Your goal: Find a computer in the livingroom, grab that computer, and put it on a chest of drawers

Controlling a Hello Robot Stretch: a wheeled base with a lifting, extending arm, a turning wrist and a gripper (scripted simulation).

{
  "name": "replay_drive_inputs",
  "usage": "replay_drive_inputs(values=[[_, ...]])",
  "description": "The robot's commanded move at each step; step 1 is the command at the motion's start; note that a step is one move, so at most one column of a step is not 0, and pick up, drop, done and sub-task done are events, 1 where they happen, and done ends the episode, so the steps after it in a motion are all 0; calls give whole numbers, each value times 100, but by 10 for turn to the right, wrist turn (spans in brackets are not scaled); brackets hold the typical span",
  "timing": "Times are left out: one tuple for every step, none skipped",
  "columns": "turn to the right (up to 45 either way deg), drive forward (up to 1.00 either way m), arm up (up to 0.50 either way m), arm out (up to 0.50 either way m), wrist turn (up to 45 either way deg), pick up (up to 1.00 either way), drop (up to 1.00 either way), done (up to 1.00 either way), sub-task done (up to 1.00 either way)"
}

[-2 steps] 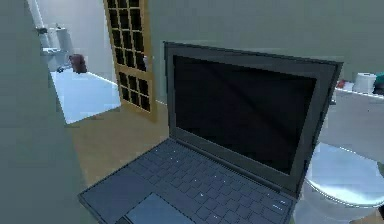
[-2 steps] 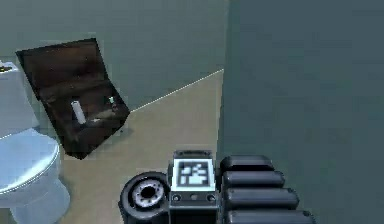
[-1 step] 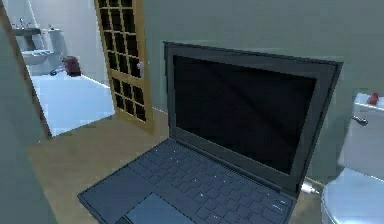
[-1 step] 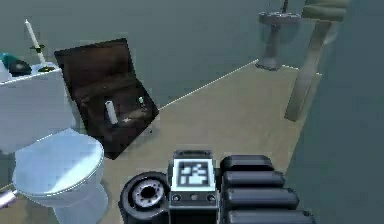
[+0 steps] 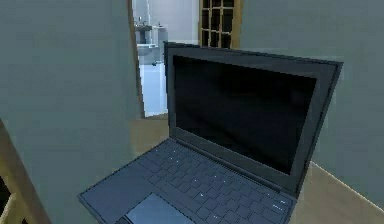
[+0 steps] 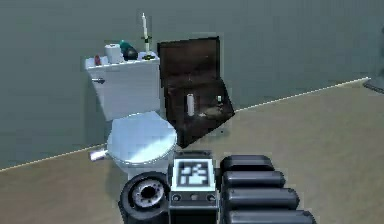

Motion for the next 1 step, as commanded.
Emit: replay_drive_inputs(values=[[0,95,0,0,0,0,0,0,0]])
